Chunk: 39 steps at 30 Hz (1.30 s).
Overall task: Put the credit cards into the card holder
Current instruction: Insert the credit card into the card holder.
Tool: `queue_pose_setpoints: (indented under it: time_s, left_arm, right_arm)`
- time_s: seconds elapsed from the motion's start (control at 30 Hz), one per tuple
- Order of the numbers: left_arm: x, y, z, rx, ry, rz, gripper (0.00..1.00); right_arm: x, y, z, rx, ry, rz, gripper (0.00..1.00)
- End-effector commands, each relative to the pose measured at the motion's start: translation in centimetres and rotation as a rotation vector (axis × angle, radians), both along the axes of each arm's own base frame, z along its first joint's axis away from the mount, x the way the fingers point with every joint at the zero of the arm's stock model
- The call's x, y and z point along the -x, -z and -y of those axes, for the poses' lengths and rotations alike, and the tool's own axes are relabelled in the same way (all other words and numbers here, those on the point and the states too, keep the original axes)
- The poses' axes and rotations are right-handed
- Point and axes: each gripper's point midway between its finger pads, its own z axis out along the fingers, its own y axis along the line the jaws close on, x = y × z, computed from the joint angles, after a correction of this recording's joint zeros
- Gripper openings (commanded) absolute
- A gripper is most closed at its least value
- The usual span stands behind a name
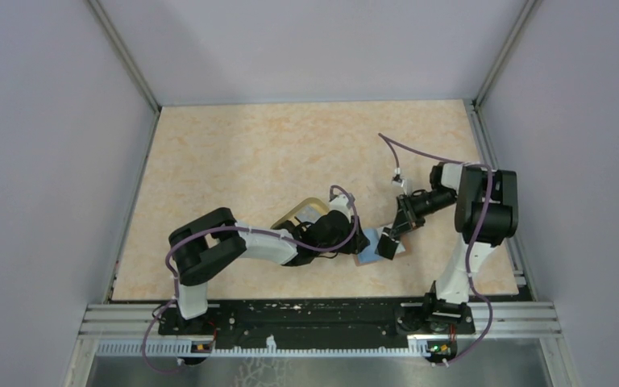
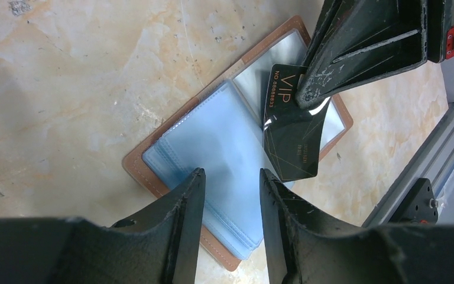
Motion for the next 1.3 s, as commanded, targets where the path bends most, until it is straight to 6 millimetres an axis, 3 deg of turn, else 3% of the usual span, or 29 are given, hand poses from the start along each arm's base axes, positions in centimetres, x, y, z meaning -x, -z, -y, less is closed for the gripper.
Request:
queue_pose_setpoints:
  time_s: [0.0,1.1,1.27]
  left_arm:
    - [0.4,3.2,-1.6,-0.129,0.006,-0.016,0.46]
    - [-0.8,3.2,-0.8,-0.177,-0.013,0.001,0.47]
    - [-0.8,3.2,-0.8,-0.176,-0.01,0.0,0.47]
  right_arm:
    - [-1.0,0.8,0.4,0.053,-0.057,0.042,0.0]
    - [-1.6,2.1,-1.1,0.09,-0.182,-0.068,0.0]
    - [-1.6,2.0,-2.3,0.084,-0.211,-0.067,0.0]
